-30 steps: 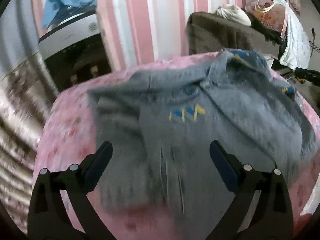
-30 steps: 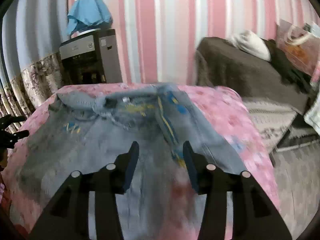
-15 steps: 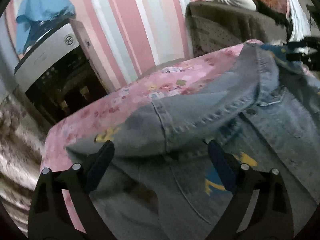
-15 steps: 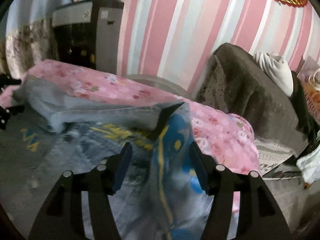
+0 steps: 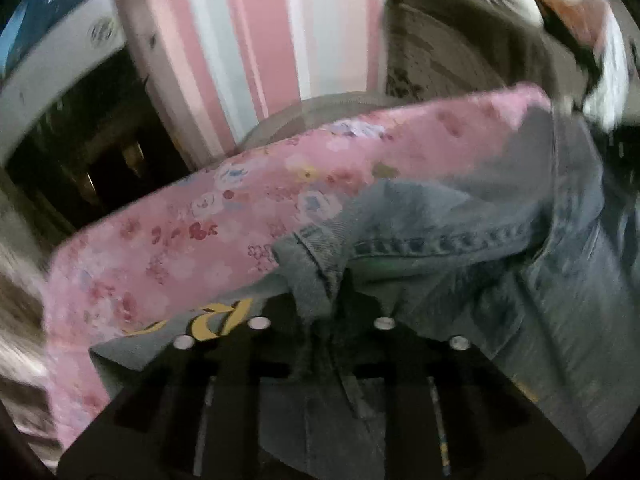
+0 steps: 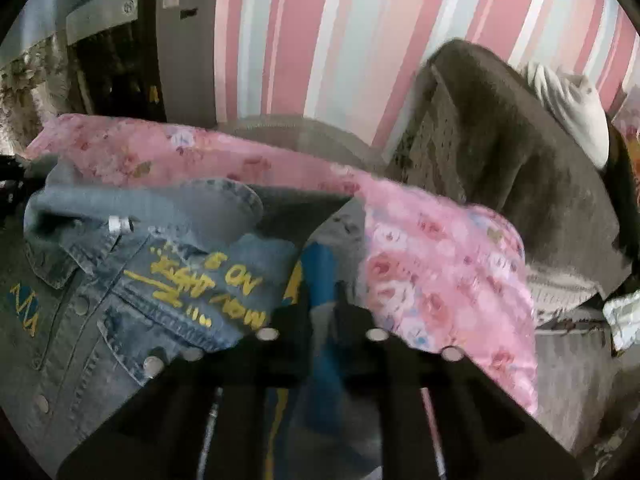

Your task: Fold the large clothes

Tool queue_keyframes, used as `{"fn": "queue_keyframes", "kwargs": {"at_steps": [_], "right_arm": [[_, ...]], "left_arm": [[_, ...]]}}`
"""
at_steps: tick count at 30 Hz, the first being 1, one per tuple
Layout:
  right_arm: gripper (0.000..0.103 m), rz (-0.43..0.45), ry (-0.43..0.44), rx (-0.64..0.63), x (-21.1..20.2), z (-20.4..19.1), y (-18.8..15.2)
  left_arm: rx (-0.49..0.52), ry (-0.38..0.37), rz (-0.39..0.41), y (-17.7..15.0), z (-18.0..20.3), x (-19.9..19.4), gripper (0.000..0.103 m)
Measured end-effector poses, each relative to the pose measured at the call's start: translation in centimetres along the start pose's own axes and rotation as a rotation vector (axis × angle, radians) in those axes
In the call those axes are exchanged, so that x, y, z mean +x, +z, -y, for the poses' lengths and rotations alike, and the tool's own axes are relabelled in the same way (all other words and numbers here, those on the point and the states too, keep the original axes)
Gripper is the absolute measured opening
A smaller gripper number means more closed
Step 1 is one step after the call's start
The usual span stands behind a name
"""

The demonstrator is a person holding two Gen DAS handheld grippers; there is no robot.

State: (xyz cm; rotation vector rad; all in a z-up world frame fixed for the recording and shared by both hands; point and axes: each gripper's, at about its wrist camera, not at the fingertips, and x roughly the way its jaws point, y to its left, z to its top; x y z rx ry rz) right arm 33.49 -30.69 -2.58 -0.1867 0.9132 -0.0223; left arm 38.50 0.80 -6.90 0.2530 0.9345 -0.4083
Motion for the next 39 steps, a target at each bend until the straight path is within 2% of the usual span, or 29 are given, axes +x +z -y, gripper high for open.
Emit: {"fn": "queue_keyframes", "kwargs": {"at_steps": [1, 3, 4, 6, 8, 9, 10, 11, 12, 13, 15, 16, 19, 24, 27, 33, 39], "right_arm": [[0.009, 0.018, 0.019, 0.025, -0.3, 0.7, 0.3], [0.009, 0.042, 0.083, 0.132, -0.2, 3.4, 0.7], [0.009, 0.043, 0.1, 0.168, -0.1, 4.5, 0.9], [0.009, 0.014, 0.181, 0.317, 1.8, 8.0, 0.8], [0.009, -0.022, 0.218, 0.399, 3.9, 9.9, 0.3], [0.01, -0.04, 0.232, 0.416, 4.9, 10.4, -0.2], [0.013, -0.043, 0.238, 0.423, 5.3, 10.6, -0.5], [0.015, -0.04, 0.247, 0.43, 5.5, 10.7, -0.7], [0.021, -0.026, 0.273, 0.437, 5.4, 10.9, -1.1], [0.033, 0.002, 0.287, 0.445, 4.7, 10.9, -1.4], [0.046, 0.059, 0.289, 0.445, 2.3, 11.0, -1.9], [0.049, 0.08, 0.282, 0.439, 1.4, 11.1, -2.1], [0.052, 0.141, 0.21, 0.417, -3.3, 11.0, -3.8], [0.065, 0.161, 0.004, 0.389, -8.7, 10.1, -9.5], [0.066, 0.117, -0.087, 0.438, -10.3, 10.2, -13.6], [0.066, 0.092, -0.132, 0.545, -13.0, 10.5, -20.5], [0.066, 0.072, -0.158, 0.62, -14.5, 8.6, -25.0]], "left_arm": [[-0.051, -0.036, -0.007, 0.5, -1.2, 0.2, 0.007], [-0.173, -0.126, -0.031, 1.5, -4.0, 1.0, 0.007], [-0.245, -0.179, -0.057, 1.9, -5.7, 2.0, 0.007], [-0.362, -0.236, -0.109, 2.1, -8.1, 4.3, 0.008], [-0.385, -0.204, -0.15, 2.1, -8.7, 6.2, 0.015], [-0.363, -0.16, -0.173, 2.2, -8.4, 7.1, 0.024], [-0.352, -0.121, -0.183, 2.2, -8.1, 7.6, 0.032], [-0.35, -0.104, -0.179, 2.3, -7.9, 7.6, 0.032], [-0.346, -0.084, -0.175, 2.3, -7.6, 7.2, 0.041], [-0.341, -0.053, -0.162, 2.4, -7.5, 6.6, 0.049], [-0.324, 0.004, -0.114, 2.2, -7.1, 4.9, 0.084], [-0.314, 0.025, -0.084, 2.1, -7.0, 3.9, 0.092], [-0.288, 0.061, 0.009, 1.2, -6.4, 0.4, 0.1], [-0.258, 0.109, 0.083, -2.8, -4.7, -3.7, 0.1], [-0.217, 0.118, 0.096, -5.5, -2.6, -5.0, 0.1], [-0.178, 0.168, 0.13, -10.1, 0.4, -7.3, 0.1], [-0.223, 0.135, 0.149, -12.9, 1.1, -9.1, 0.1]]}}
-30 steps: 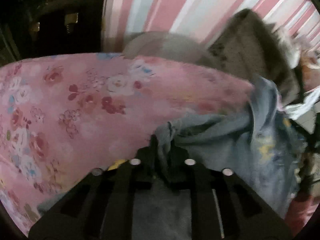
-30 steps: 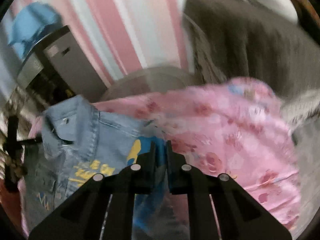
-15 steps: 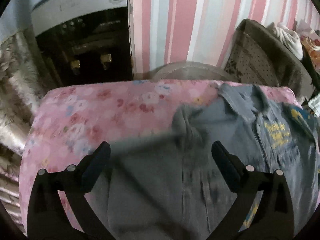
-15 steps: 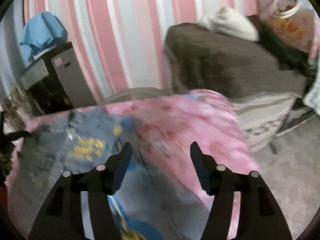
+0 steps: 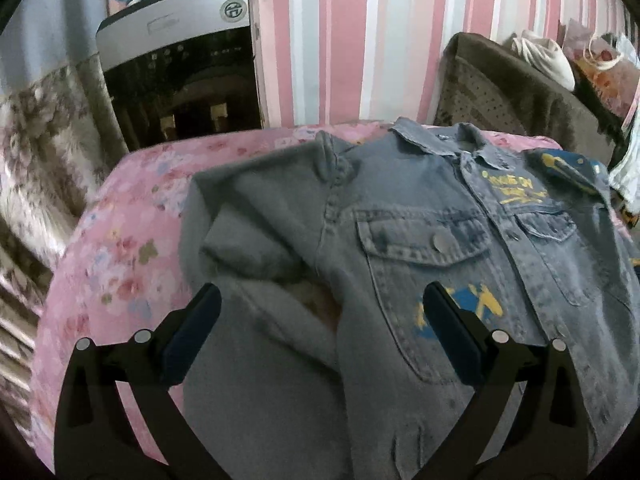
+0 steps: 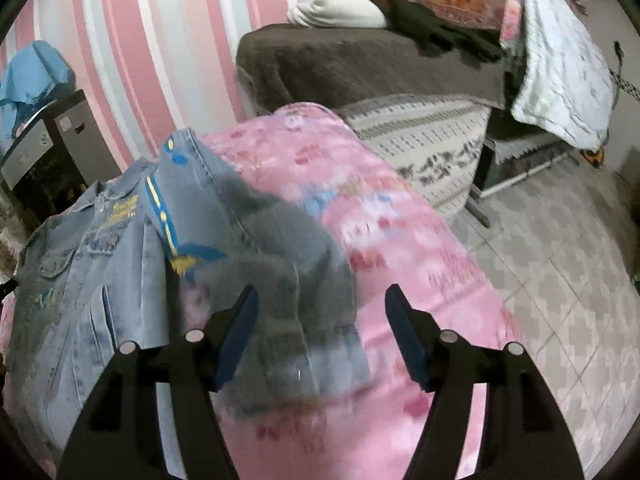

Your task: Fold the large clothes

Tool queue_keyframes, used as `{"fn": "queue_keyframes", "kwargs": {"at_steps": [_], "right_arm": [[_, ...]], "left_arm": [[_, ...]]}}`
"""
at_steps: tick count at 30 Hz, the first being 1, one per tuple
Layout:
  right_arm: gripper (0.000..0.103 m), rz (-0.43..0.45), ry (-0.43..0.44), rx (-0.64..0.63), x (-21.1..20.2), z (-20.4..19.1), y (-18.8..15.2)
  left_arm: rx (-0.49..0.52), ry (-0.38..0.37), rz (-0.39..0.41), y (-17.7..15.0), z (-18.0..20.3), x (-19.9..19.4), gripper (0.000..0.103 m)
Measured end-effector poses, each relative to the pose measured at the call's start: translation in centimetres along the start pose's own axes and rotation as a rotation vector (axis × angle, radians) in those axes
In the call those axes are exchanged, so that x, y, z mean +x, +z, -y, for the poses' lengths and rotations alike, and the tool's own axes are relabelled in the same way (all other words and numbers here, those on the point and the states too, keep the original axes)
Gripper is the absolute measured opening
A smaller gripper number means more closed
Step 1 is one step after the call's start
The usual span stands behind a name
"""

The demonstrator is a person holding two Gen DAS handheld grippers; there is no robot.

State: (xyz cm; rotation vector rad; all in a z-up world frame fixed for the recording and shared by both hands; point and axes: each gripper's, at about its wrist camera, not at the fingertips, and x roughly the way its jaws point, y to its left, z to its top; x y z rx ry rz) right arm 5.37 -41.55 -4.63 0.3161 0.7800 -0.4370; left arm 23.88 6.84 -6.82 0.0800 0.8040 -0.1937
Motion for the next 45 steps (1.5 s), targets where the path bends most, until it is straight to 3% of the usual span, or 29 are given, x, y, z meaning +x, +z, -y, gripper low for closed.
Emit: {"fn": "queue_keyframes", "kwargs": {"at_steps": [7, 11, 13, 16, 18, 20, 24, 27, 31, 38, 45], "right_arm": [[0.066, -0.041, -0.004, 0.104, 1.2, 1.5, -2.9], [0.062, -0.083, 0.062, 0.145, 2.8, 1.7, -3.4], [0.035, -0.08, 0.06, 0.096, 3.0, 1.0, -3.1], [0.018, -0.05, 0.037, 0.037, 2.5, 0.9, -1.8], [0.016, 0.012, -0.05, -0.004, 1.5, 1.7, 0.2], [0.016, 0.057, -0.074, 0.02, 0.7, 3.4, 2.5], [0.016, 0.155, -0.195, 0.035, -1.2, 7.2, 9.5], [0.016, 0.147, -0.244, 0.007, -0.4, 8.8, 14.6], [0.016, 0.078, -0.229, 0.018, 3.3, 9.0, 17.9], [0.016, 0.007, -0.135, 0.132, 7.9, 8.2, 17.6], [0.016, 0.018, -0.111, 0.209, 6.0, 8.8, 15.2]], "left_arm": [[-0.004, -0.015, 0.0, -1.9, 0.3, -1.5, 0.1], [-0.029, -0.028, -0.004, -2.4, 0.0, -2.0, 0.1], [-0.034, -0.025, 0.001, -2.4, -0.1, -2.2, 0.1], [-0.045, -0.022, -0.003, -2.1, -0.4, -2.2, 0.1], [-0.052, -0.021, -0.005, -1.8, -0.5, -2.1, 0.1], [-0.044, -0.013, -0.002, -1.3, -0.5, -2.1, 0.1], [-0.021, 0.015, 0.016, -0.1, -0.4, -2.1, 0.1], [-0.021, 0.027, 0.027, 1.0, -0.4, -1.8, 0.1], [-0.031, 0.035, 0.023, 2.0, -0.6, -0.9, 0.1], [-0.01, 0.052, 0.008, 2.8, 0.0, 0.9, 0.1], [0.014, 0.044, 0.006, 3.3, 0.6, 1.9, 0.1]]}}
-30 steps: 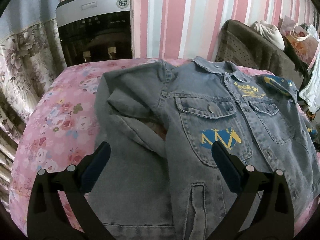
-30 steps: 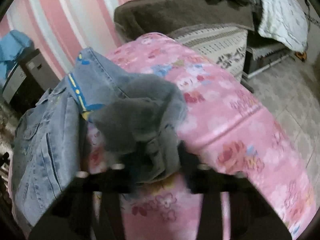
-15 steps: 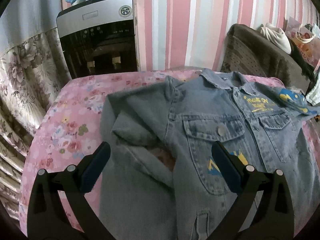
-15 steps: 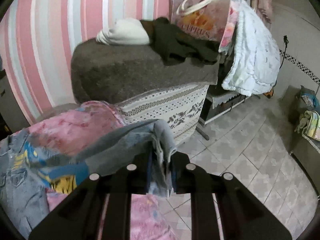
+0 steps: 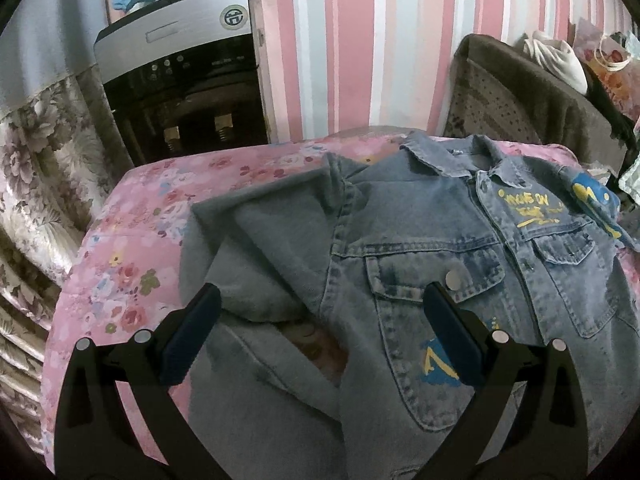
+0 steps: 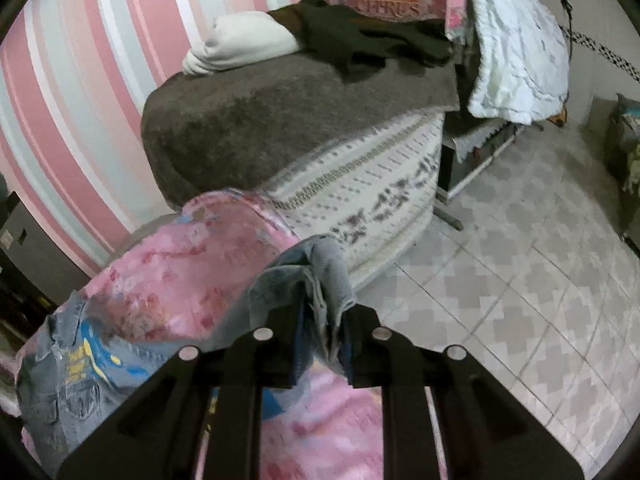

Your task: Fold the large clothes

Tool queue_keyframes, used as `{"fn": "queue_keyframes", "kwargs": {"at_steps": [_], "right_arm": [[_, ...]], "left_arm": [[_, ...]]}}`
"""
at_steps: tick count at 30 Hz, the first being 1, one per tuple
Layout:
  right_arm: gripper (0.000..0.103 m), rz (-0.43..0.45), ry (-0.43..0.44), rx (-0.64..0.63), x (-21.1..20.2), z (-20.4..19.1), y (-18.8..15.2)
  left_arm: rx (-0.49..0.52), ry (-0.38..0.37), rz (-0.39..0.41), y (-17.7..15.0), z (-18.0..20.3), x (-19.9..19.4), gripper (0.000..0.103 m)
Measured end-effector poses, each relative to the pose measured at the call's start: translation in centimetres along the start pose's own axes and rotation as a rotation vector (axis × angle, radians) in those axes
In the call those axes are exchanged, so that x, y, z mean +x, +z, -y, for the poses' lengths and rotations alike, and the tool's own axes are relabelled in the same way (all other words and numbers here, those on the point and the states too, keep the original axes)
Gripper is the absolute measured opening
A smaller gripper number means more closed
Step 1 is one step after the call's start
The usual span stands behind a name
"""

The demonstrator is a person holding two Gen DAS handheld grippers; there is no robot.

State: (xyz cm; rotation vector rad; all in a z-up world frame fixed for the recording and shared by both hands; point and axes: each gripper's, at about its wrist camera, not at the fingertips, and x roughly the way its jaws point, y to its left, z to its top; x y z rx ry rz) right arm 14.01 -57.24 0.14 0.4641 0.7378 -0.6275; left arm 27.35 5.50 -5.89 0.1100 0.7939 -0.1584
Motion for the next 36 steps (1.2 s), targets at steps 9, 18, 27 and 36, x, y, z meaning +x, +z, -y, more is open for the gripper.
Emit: {"fn": "queue_keyframes", "kwargs": {"at_steps": [9, 18, 27, 36], "right_arm": [[0.065, -0.154, -0.09, -0.021, 0.9, 4.7, -5.6], [0.068, -0.013, -0.01, -0.335, -2.0, 2.2, -10.4], [0.067, -0.009, -0.11, -0.536, 2.5, -2.4, -10.9], [0.01, -0.176, -0.114, -0.668, 2.9, -4.8, -8.7]], "left_arm": [[0.0, -0.018, 0.0, -0.6, 0.1, 0.1, 0.1], [-0.006, -0.015, 0.01, -0.9, -0.6, -0.9, 0.1], [0.002, 0.008, 0.001, -1.5, -0.7, -1.2, 0.1], [-0.027, 0.013, 0.017, -0.4, -2.7, -1.7, 0.1]]}}
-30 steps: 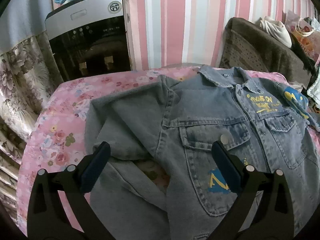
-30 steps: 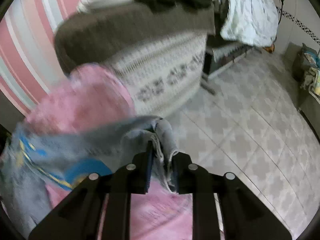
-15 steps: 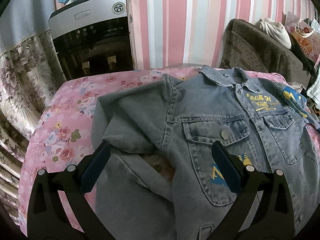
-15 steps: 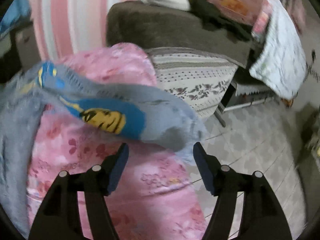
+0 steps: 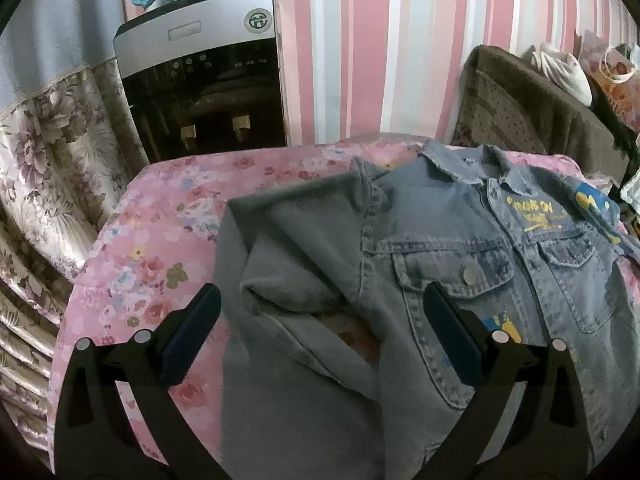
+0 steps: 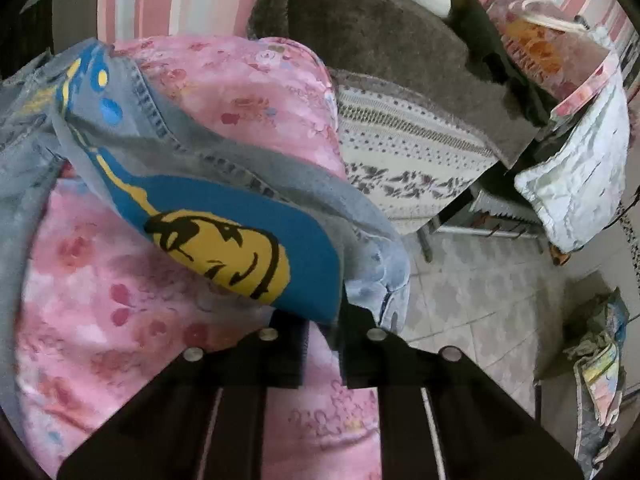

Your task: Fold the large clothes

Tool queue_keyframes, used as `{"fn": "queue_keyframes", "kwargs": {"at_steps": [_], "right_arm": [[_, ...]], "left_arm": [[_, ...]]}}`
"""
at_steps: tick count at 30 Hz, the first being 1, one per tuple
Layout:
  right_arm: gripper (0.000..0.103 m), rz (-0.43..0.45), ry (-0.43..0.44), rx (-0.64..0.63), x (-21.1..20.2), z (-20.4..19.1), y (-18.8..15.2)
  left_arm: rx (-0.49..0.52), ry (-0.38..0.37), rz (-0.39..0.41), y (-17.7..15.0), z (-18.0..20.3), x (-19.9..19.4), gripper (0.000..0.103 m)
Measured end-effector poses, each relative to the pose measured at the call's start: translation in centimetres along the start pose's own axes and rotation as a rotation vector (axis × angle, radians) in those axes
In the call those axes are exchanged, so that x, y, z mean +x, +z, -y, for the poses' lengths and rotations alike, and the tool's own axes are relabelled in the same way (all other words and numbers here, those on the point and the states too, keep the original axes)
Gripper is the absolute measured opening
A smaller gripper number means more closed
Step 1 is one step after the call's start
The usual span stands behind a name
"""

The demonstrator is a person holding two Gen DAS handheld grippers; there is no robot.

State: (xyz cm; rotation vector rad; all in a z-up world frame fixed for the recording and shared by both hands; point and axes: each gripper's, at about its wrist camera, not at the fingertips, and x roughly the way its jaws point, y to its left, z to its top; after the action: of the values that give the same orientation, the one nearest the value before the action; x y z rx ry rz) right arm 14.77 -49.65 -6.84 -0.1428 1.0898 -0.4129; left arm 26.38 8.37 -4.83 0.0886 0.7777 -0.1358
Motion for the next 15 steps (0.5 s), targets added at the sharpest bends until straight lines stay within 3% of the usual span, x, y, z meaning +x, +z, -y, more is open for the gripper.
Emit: {"fn": "queue_keyframes", "kwargs": {"at_steps": [3, 8, 12, 15], "right_arm": [[0.009, -0.02, 0.076, 0.064, -1.9, 1.1, 0.7], [0.009, 0.013, 0.342, 0.259, -5.8, 3.0, 2.3], [0.008, 0.079, 0.616, 0.318, -9.7, 0.6, 3.6], [0.007, 0.137, 0.688, 0.287, -12.3, -2.6, 5.3]], "left_arm": [[0.009, -0.003, 0.011, 0.7, 0.0, -0.1, 0.1], [0.013, -0.025, 0.033, 1.4, 0.5, -0.7, 0.1], [0.021, -0.045, 0.046, 1.6, 0.8, -1.3, 0.1], [0.024, -0.046, 0.052, 1.6, 0.9, -1.8, 0.1]]}}
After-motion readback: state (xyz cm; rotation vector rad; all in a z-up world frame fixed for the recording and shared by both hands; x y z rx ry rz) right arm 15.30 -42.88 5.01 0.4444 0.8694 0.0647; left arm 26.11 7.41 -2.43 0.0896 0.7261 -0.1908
